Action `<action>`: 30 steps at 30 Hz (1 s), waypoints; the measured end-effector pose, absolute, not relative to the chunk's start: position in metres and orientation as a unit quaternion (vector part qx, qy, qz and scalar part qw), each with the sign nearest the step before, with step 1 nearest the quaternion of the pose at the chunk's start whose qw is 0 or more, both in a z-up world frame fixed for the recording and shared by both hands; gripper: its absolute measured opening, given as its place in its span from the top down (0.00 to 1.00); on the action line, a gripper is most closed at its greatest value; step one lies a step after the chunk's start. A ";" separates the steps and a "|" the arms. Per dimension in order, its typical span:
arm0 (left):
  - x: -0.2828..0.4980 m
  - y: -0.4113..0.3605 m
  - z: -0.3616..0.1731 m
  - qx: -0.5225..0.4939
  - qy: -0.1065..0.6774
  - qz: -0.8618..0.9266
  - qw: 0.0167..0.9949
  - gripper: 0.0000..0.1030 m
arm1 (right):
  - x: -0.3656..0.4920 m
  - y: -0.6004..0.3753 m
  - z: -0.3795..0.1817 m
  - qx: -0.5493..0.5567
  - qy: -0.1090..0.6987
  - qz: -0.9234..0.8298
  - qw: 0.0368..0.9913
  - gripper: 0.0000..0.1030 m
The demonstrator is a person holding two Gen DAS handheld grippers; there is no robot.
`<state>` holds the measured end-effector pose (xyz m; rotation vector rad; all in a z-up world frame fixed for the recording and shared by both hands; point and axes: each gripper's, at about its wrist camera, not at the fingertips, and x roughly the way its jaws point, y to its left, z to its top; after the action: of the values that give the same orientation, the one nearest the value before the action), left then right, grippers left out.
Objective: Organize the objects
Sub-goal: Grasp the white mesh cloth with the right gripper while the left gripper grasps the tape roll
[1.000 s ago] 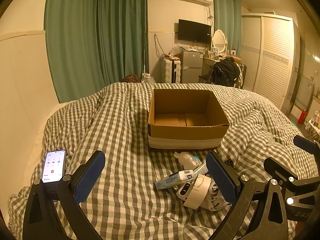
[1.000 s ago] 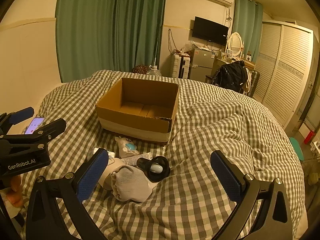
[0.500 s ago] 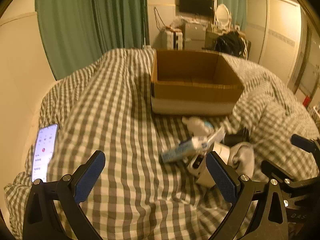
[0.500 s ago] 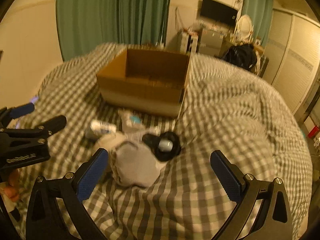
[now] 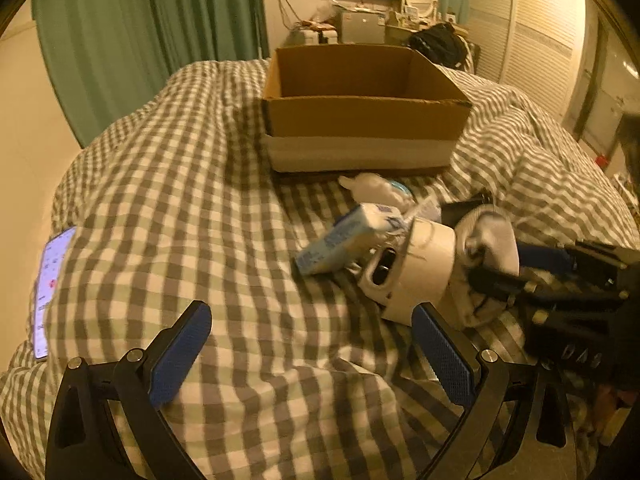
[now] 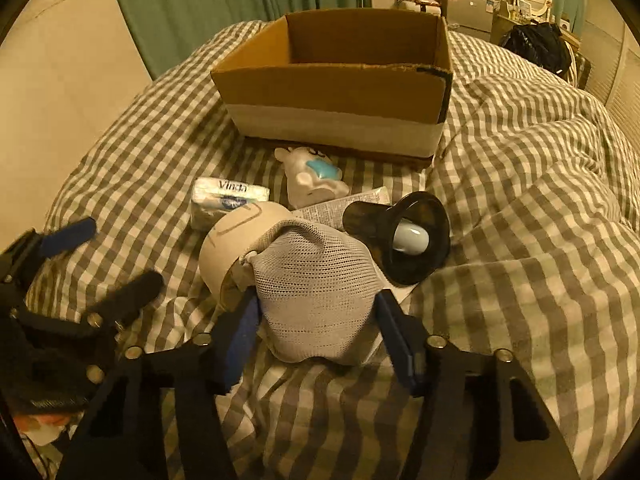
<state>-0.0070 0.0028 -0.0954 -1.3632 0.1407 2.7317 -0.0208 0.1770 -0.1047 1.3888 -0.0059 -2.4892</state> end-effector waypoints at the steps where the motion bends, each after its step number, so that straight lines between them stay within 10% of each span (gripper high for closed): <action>1: -0.008 0.003 -0.096 -0.448 0.042 0.891 0.051 0.01 | -0.020 0.180 -0.102 0.477 -0.008 -0.867 0.144 0.50; 9: -0.020 0.027 -0.108 -0.475 0.025 0.872 0.111 0.07 | -0.007 0.199 -0.066 0.432 -0.036 -0.891 0.133 0.53; 17: -0.040 0.046 -0.126 -0.497 0.026 0.856 0.141 0.69 | -0.003 0.204 -0.056 0.415 -0.029 -0.901 0.121 0.54; 30: -0.020 0.036 -0.086 -0.455 0.026 0.882 0.121 0.73 | 0.008 0.210 -0.037 0.396 -0.031 -0.911 0.112 0.63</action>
<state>-0.0198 0.0357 -0.0862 -1.3294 0.0769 2.5745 0.0082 0.2098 -0.0375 1.1632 -0.0908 -2.6726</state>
